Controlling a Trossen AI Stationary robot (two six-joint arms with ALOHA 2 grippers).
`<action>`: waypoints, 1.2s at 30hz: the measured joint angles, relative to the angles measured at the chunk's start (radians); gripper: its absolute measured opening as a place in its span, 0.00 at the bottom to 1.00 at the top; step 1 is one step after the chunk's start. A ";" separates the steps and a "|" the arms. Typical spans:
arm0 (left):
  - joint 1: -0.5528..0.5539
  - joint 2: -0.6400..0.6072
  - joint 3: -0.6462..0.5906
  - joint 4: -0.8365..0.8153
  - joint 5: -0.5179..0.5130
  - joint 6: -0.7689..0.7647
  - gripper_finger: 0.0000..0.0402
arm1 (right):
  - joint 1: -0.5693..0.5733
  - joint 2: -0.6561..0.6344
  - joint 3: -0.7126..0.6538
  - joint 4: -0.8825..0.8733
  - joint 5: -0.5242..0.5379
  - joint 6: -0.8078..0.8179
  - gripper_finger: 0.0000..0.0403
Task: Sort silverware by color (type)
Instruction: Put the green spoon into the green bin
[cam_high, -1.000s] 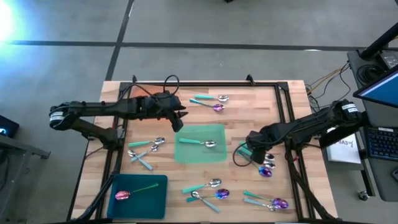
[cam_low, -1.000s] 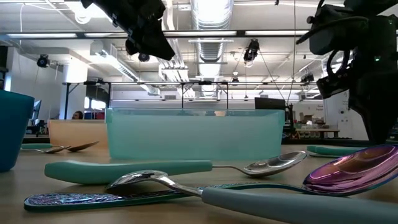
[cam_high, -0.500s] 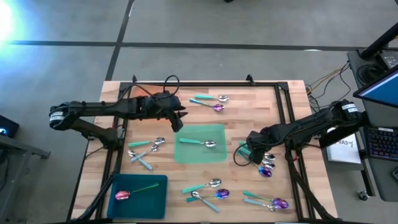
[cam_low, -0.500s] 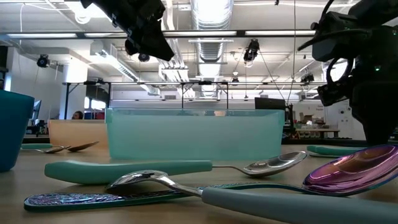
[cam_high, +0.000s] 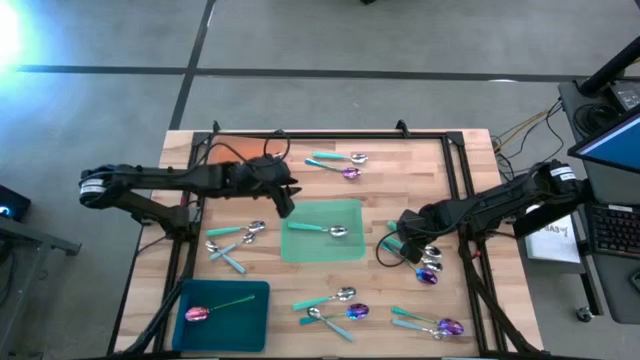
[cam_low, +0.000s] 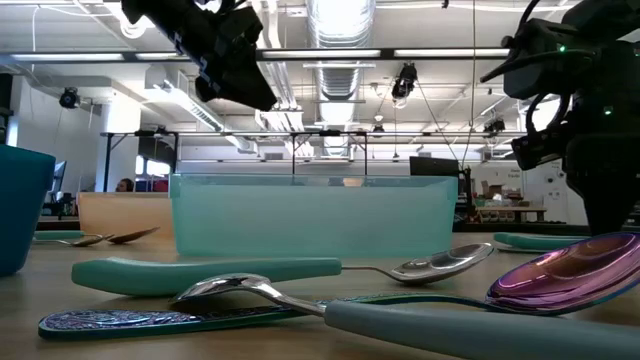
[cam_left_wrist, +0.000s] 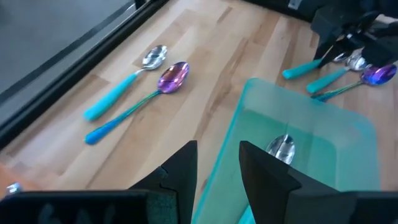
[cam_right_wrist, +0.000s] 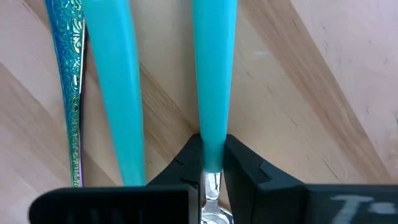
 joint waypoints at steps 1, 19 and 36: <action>-0.004 0.000 -0.021 0.040 0.000 -0.004 0.26 | 0.000 0.001 0.006 0.003 0.003 -0.008 0.07; -0.071 0.006 -0.385 0.907 0.121 0.066 0.26 | -0.003 0.001 0.251 0.289 0.470 -0.381 0.07; -0.093 0.235 -0.352 1.323 0.255 0.299 0.26 | -0.003 0.173 0.309 0.939 0.470 -0.902 0.07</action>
